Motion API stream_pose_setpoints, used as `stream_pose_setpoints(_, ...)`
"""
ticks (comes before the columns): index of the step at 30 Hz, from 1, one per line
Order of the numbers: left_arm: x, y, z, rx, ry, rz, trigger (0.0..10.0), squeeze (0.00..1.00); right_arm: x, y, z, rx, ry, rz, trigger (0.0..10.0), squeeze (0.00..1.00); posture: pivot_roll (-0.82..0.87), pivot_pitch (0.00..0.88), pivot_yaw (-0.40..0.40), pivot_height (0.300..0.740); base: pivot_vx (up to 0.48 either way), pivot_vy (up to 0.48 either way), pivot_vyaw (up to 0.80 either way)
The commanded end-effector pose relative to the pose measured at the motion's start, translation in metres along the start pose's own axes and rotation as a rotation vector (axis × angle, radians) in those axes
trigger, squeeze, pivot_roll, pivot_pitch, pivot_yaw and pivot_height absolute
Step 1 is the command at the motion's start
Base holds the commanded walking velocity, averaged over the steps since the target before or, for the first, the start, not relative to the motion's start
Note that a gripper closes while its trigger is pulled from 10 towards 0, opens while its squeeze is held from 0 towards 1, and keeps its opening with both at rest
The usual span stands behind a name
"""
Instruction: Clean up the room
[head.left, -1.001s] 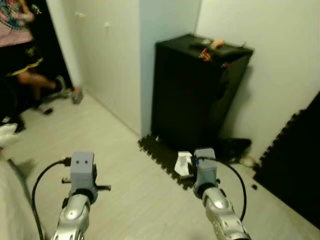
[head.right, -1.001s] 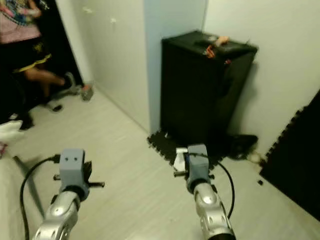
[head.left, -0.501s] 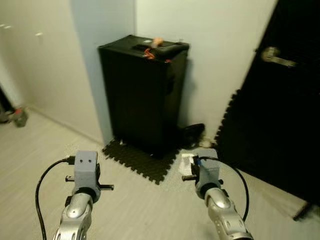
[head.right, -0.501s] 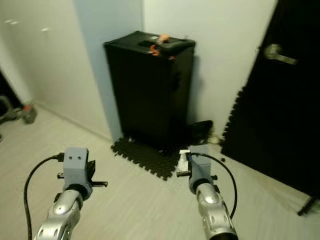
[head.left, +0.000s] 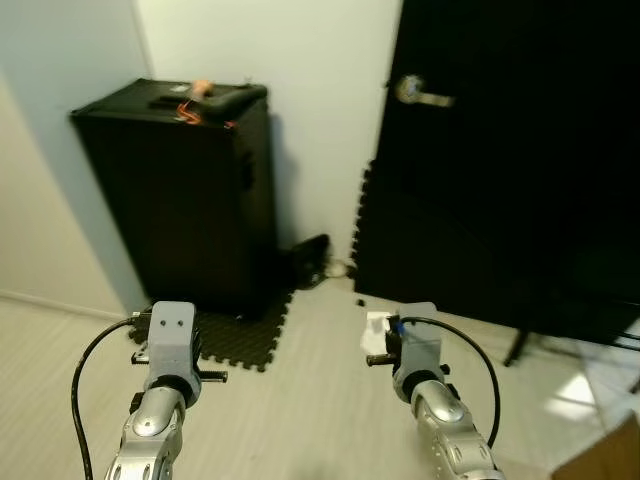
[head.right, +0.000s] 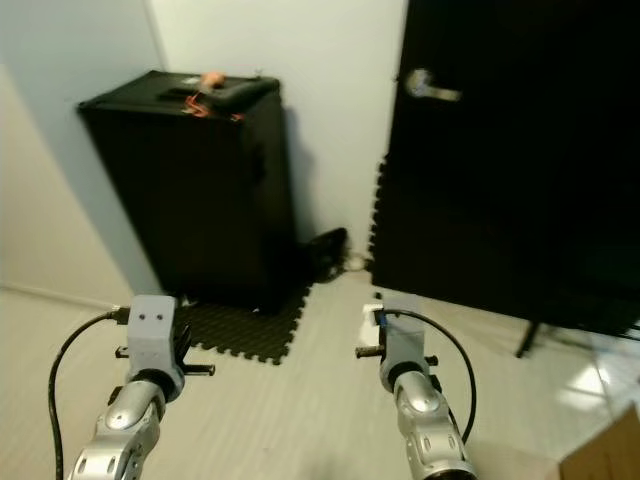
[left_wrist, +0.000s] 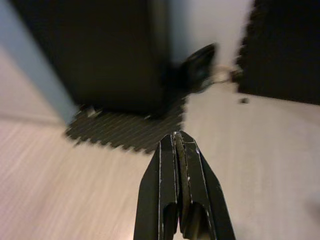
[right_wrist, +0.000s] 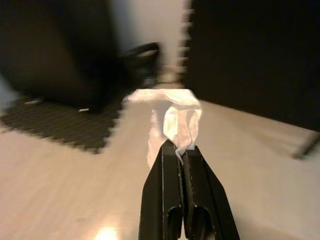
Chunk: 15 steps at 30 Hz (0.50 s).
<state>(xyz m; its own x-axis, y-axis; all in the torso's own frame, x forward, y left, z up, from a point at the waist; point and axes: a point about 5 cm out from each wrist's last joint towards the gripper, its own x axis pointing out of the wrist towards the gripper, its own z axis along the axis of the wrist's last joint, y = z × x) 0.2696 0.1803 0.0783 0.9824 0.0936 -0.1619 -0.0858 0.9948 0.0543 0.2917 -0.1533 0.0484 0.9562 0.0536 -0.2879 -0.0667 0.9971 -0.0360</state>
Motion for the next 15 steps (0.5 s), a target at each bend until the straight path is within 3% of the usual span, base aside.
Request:
stream_pose_setpoints(1,-0.0020,0.0035,-0.0055,0.011,0.028,0.013,10.0,0.00,-0.0007,0.0028,-0.0009,0.012,-0.001,-0.001,10.0,0.00,-0.06,0.046,0.018,0.708,0.000,0.000,-0.80)
stream_pose_setpoints(15,-0.0020,0.0067,-0.0045,0.002,0.023,0.051,10.0,0.00,-0.0028,-0.0011,0.0002,0.016,-0.011,-0.035,10.0,0.00,-0.06,0.049,0.017,0.708,0.000,0.000,-0.80)
